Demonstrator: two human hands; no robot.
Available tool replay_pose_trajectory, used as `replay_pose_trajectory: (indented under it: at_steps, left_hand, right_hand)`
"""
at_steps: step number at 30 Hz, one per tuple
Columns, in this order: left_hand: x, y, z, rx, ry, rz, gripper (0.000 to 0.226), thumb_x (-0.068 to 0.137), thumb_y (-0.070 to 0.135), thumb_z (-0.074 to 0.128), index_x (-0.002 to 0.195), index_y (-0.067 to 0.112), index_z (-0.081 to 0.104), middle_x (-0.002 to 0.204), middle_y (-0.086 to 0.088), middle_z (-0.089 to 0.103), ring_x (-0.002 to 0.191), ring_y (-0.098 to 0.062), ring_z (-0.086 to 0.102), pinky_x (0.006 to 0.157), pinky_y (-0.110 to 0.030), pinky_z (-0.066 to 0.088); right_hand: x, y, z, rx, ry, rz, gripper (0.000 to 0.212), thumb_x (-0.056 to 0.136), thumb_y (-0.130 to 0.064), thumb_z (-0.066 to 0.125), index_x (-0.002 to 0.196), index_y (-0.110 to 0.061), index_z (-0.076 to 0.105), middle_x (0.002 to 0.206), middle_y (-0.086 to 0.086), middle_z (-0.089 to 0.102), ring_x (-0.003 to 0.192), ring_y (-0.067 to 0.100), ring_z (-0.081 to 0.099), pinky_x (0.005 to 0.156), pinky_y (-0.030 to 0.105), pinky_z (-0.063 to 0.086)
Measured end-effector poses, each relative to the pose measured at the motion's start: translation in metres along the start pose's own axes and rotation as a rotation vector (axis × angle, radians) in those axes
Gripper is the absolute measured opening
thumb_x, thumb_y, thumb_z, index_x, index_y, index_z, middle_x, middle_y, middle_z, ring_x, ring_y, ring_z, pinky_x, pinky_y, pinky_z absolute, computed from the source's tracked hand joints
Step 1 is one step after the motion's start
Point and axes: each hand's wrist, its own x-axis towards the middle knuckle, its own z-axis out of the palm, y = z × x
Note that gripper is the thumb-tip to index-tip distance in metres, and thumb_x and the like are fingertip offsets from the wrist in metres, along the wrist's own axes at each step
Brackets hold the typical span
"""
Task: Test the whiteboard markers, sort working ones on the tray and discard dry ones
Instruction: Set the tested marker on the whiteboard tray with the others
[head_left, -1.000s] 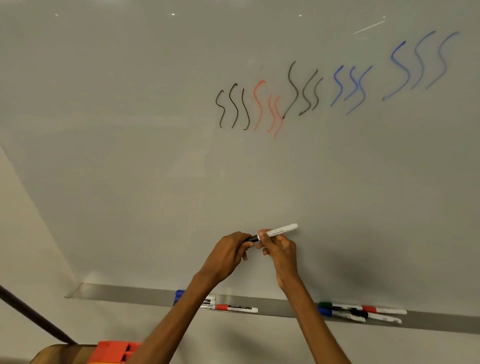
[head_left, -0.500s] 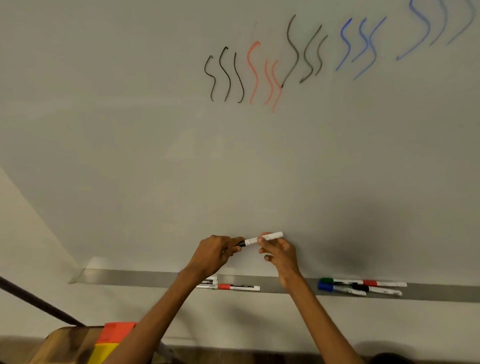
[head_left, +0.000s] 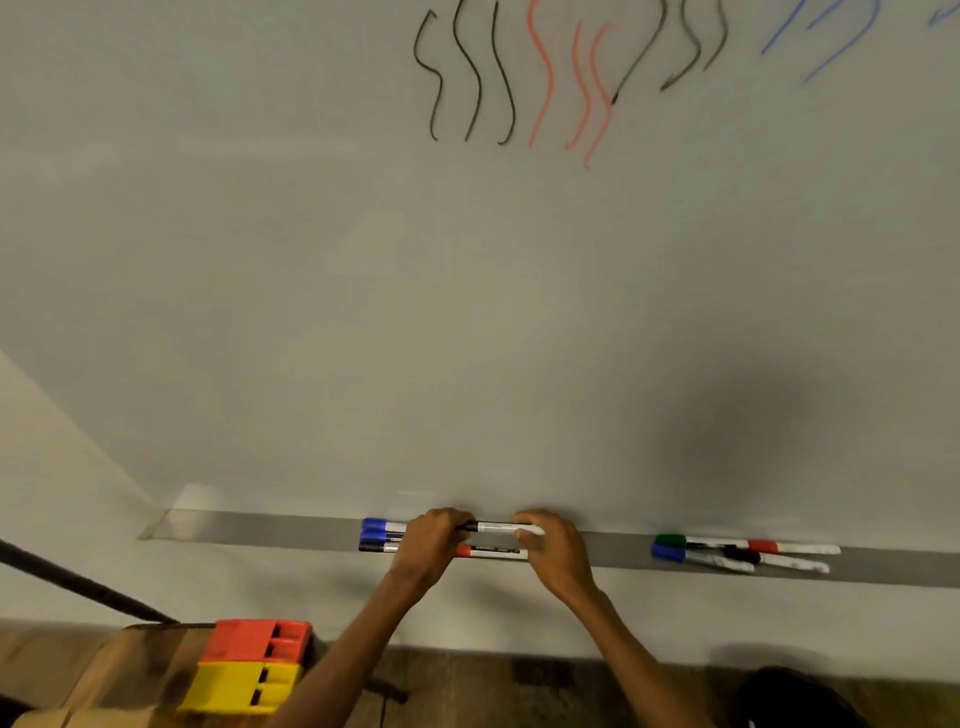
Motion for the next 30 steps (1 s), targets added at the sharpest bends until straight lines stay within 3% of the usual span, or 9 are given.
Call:
replay_pose_trajectory:
  at_steps: [3,6,9,15,22,26,30]
  left_hand:
    - [-0.001,-0.008,0.02,-0.01,0.031,0.013,0.023,0.092,0.017,0.056,0.113,0.019,0.065,0.106,-0.002,0.069,0.095,-0.018,0.066,0.087,-0.032,0.053]
    - [-0.002,-0.013,0.033,-0.032,0.056,0.0,0.027,0.091,0.01,0.055,0.115,0.018,0.063,0.109,-0.002,0.067,0.099,-0.019,0.064,0.086,-0.03,0.053]
    - [-0.003,-0.019,0.046,-0.026,0.047,-0.011,0.031,0.09,0.008,0.052,0.117,0.021,0.061,0.112,0.001,0.065,0.102,-0.018,0.061,0.082,-0.028,0.049]
    - [-0.006,-0.03,0.064,0.045,0.02,0.047,0.016,0.093,0.012,0.051,0.104,0.022,0.058,0.109,0.004,0.061,0.101,-0.019,0.057,0.067,-0.03,0.047]
    - [-0.01,-0.029,0.083,0.072,0.042,0.107,0.034,0.086,0.003,0.062,0.118,0.014,0.059,0.121,-0.003,0.062,0.114,-0.022,0.059,0.082,-0.031,0.055]
    - [-0.012,-0.025,0.084,0.082,0.098,0.115,0.041,0.076,0.002,0.074,0.114,0.013,0.063,0.114,-0.002,0.066,0.105,-0.02,0.064,0.086,-0.028,0.053]
    - [-0.013,-0.028,0.089,0.131,0.143,0.142,0.045,0.072,0.002,0.079,0.114,0.008,0.065,0.114,-0.008,0.067,0.106,-0.024,0.066,0.092,-0.033,0.052]
  right_hand:
    - [0.001,0.016,0.016,0.055,0.042,0.059,0.019,0.088,-0.01,0.065,0.101,-0.021,0.072,0.1,-0.006,0.069,0.094,0.01,0.063,0.083,0.008,0.046]
    - [0.005,0.032,0.032,0.029,0.055,0.096,0.019,0.088,-0.011,0.065,0.104,-0.019,0.073,0.101,-0.005,0.07,0.095,0.01,0.064,0.086,0.019,0.05]
    - [0.008,0.04,0.044,-0.023,0.044,0.113,0.02,0.089,-0.013,0.065,0.106,-0.022,0.072,0.101,-0.006,0.07,0.093,0.01,0.063,0.083,0.017,0.049]
    - [0.015,0.06,0.065,-0.1,0.028,0.125,0.023,0.087,-0.021,0.067,0.104,-0.035,0.068,0.101,-0.008,0.067,0.096,0.014,0.062,0.084,0.033,0.055]
    - [0.015,0.053,0.064,-0.181,0.035,0.002,0.019,0.091,-0.021,0.063,0.107,-0.026,0.07,0.105,-0.006,0.068,0.104,0.013,0.055,0.09,0.033,0.049]
    - [0.013,0.051,0.064,-0.195,0.04,-0.071,0.02,0.093,-0.02,0.06,0.109,-0.022,0.071,0.105,-0.005,0.07,0.102,0.014,0.055,0.089,0.03,0.048]
    - [0.013,0.051,0.065,-0.19,0.046,-0.091,0.02,0.093,-0.019,0.06,0.109,-0.019,0.072,0.105,-0.003,0.07,0.102,0.015,0.056,0.09,0.029,0.047]
